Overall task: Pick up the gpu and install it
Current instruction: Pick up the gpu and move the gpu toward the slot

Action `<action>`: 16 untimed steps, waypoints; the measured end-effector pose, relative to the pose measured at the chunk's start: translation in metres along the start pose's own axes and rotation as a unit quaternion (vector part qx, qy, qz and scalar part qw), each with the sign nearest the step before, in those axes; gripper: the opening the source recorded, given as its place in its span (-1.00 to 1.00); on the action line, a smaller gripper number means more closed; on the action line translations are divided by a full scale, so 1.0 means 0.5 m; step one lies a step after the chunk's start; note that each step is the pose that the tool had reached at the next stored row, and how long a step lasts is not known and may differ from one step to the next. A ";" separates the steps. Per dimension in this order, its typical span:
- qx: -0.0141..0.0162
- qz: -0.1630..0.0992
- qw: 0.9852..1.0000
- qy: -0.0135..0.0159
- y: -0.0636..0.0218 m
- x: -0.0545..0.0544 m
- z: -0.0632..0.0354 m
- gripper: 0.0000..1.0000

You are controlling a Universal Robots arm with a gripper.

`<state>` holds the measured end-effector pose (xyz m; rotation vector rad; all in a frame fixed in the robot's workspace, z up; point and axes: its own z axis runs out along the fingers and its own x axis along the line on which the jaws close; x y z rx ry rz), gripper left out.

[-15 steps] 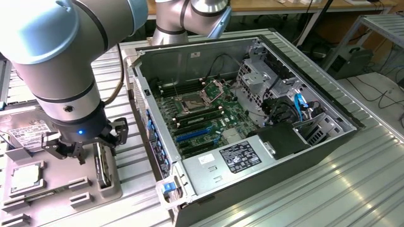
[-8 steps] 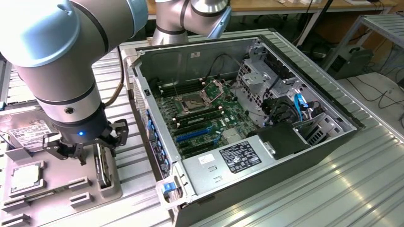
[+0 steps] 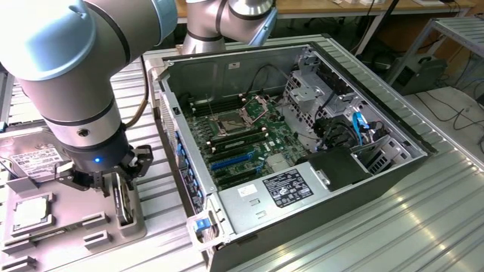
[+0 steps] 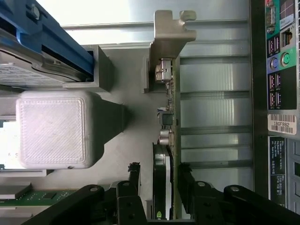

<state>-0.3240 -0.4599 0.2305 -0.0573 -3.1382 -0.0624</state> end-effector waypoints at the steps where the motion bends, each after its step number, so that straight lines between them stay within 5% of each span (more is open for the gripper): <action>1: 0.000 0.000 1.000 0.000 0.000 0.000 0.000 -0.10; 16: 0.000 0.000 1.000 0.000 0.011 0.000 0.001 -0.13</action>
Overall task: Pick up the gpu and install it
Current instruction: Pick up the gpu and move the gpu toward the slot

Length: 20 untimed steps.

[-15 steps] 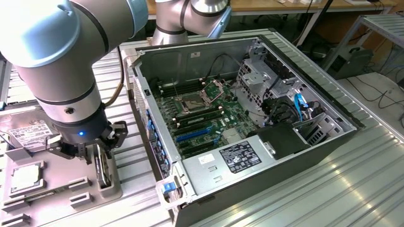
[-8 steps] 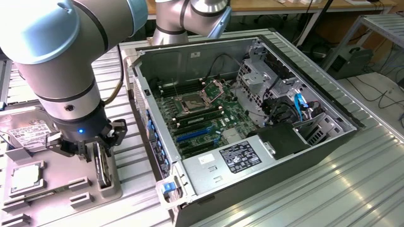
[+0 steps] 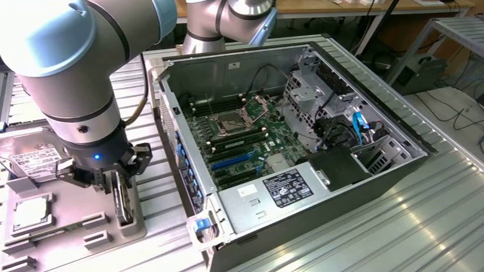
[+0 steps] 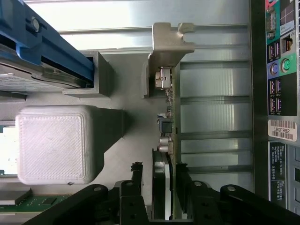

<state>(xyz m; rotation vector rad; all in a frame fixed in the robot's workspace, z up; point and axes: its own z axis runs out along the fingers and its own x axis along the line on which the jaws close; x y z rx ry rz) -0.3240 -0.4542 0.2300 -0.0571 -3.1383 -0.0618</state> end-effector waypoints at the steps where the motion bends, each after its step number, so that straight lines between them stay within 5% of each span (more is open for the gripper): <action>1: 0.000 0.000 1.000 0.000 0.000 0.000 0.000 -0.26; 4: 0.000 0.000 1.000 0.000 0.000 0.000 0.000 -0.44; 15: 0.000 0.000 1.000 0.000 0.000 0.000 0.000 -0.44; 20: 0.000 0.000 1.000 0.000 0.001 0.000 -0.034 -0.44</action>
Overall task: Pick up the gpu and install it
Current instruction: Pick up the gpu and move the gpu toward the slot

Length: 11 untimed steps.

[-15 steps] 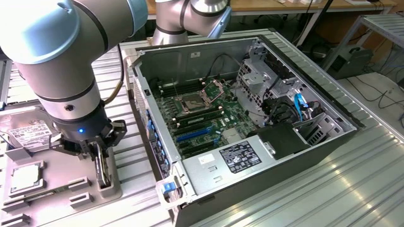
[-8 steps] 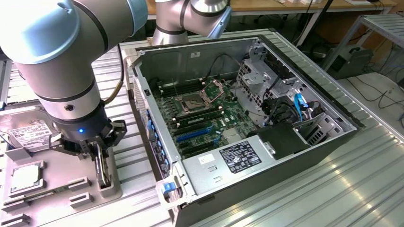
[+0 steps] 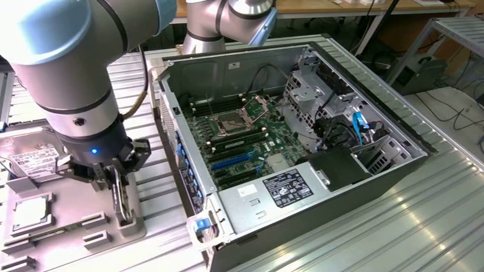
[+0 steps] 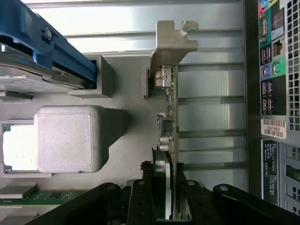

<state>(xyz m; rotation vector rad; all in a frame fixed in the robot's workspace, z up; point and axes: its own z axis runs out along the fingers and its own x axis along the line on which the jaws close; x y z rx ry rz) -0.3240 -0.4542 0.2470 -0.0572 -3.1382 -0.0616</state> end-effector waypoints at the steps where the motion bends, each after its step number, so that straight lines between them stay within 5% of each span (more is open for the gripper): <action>1: 0.000 0.000 1.000 0.000 0.000 0.000 -0.008 -0.44; 11: 0.000 0.000 1.000 0.000 0.004 0.000 -0.114 -0.44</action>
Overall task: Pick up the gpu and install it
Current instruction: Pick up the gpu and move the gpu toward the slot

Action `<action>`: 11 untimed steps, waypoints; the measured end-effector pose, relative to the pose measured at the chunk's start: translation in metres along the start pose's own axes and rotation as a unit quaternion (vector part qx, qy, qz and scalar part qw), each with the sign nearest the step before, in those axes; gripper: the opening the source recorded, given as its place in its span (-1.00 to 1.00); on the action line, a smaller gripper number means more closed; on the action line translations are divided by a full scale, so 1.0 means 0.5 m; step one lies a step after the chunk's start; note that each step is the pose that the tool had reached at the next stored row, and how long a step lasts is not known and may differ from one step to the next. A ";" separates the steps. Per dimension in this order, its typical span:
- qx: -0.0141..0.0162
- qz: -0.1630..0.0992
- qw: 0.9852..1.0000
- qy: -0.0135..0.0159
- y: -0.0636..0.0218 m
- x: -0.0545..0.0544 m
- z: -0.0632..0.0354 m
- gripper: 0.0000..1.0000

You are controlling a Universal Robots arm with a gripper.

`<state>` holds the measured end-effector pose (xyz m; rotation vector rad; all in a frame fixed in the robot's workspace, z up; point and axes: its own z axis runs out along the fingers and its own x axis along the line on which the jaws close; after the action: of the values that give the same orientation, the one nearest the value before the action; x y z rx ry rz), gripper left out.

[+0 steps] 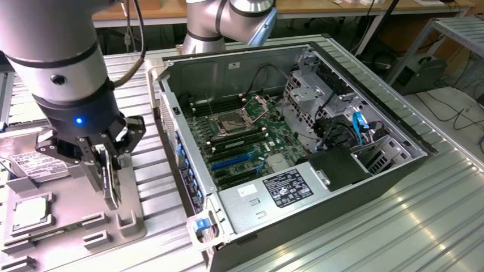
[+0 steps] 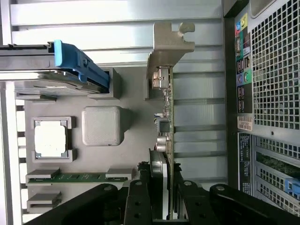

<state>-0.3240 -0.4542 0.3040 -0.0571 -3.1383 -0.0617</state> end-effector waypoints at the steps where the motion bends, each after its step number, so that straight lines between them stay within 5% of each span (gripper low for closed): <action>1: 0.000 0.000 1.000 0.000 0.000 0.000 -0.010 -0.44; 11: 0.000 0.000 1.000 0.000 0.004 0.000 -0.101 -0.44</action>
<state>-0.3240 -0.4542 0.3543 -0.0571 -3.1383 -0.0617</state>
